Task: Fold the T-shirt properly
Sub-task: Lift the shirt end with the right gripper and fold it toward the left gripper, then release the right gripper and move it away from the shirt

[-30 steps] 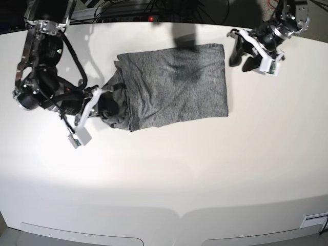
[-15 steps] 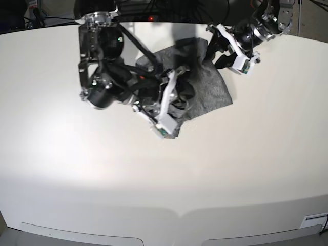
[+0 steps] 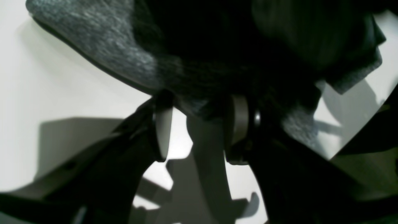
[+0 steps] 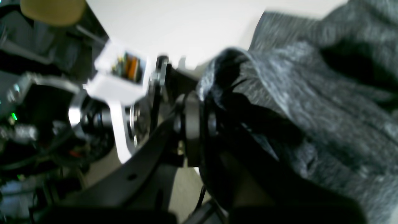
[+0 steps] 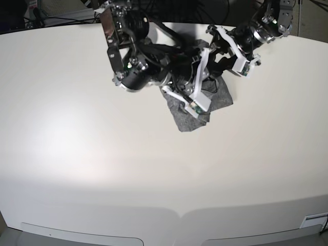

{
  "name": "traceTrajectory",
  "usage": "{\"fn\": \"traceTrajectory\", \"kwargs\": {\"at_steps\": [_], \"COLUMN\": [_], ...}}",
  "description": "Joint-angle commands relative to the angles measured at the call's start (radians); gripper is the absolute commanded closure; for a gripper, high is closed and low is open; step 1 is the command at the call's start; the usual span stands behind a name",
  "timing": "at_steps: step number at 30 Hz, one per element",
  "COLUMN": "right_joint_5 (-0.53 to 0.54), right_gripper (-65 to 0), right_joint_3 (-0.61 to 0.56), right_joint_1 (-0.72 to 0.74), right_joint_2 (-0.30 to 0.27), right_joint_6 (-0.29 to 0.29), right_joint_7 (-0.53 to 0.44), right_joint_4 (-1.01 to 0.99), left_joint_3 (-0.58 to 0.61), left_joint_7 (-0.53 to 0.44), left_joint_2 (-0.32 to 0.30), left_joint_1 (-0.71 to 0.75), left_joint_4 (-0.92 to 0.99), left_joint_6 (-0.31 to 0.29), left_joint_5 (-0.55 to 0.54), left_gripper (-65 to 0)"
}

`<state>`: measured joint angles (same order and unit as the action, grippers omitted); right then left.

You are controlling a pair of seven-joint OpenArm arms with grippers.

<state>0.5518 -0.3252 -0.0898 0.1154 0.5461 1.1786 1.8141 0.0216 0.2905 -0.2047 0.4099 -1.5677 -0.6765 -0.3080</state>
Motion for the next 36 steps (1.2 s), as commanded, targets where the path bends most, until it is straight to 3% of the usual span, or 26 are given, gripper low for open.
{"fn": "traceTrajectory", "kwargs": {"at_steps": [1,3,4,7,8,10,14,18,24,28,33,36], "right_joint_5": [0.026,0.027,0.028,0.067,0.091,0.134,0.182,0.245,0.227,0.130,0.044,0.023], "right_gripper": [0.0,0.0,-4.2,-27.7,-32.9,-37.4,-37.3,-37.3,-37.3,-37.3,-37.3,-37.3], "right_joint_3": [-0.008,-0.015,-0.017,-0.030,-0.035,-0.048,-0.070,-0.068,-0.068,-0.037,0.080,0.171], "right_joint_1": [0.010,0.009,0.009,0.009,0.009,0.009,0.010,0.026,0.085,0.130,0.186,0.196], "right_joint_2": [0.009,0.009,0.009,0.009,0.009,0.009,0.010,0.009,0.009,0.009,-0.024,-0.075], "right_joint_6": [-0.001,0.000,0.000,0.000,0.000,0.000,0.010,0.056,0.064,0.064,0.064,0.064], "right_joint_7": [-0.024,-0.024,-0.028,-0.032,-0.032,-0.034,-0.034,-0.033,-0.029,-0.029,-0.030,-0.036], "right_joint_4": [0.018,0.018,0.018,0.018,0.018,0.018,0.018,0.018,0.019,0.019,0.019,0.019], "left_joint_3": [0.000,0.000,0.000,-0.001,-0.002,-0.016,-0.077,-0.154,-0.267,-0.340,-0.373,-0.337], "left_joint_7": [-0.027,-0.027,-0.027,-0.026,-0.025,-0.021,-0.015,-0.014,-0.007,-0.002,0.087,0.130], "left_joint_2": [-0.006,-0.007,-0.007,-0.015,-0.015,-0.015,-0.015,-0.015,-0.015,-0.015,-0.014,-0.014], "left_joint_1": [-0.003,-0.003,-0.003,-0.003,-0.003,-0.002,-0.002,0.000,0.006,0.006,0.006,0.005], "left_joint_4": [-0.012,-0.012,-0.012,-0.012,-0.012,-0.012,-0.012,-0.019,-0.059,-0.103,-0.190,-0.256], "left_joint_6": [-0.005,-0.005,-0.005,-0.005,-0.005,-0.005,-0.005,-0.005,-0.005,-0.005,-0.022,-0.022], "left_joint_5": [-0.014,-0.006,-0.006,-0.007,-0.006,-0.006,-0.008,-0.012,-0.017,-0.031,-0.241,-0.295], "left_gripper": [-26.0,-26.0,-26.0,-26.0,-26.0,-26.0,-26.0,-26.0,-26.0,-26.0,-26.0,-26.0]}}
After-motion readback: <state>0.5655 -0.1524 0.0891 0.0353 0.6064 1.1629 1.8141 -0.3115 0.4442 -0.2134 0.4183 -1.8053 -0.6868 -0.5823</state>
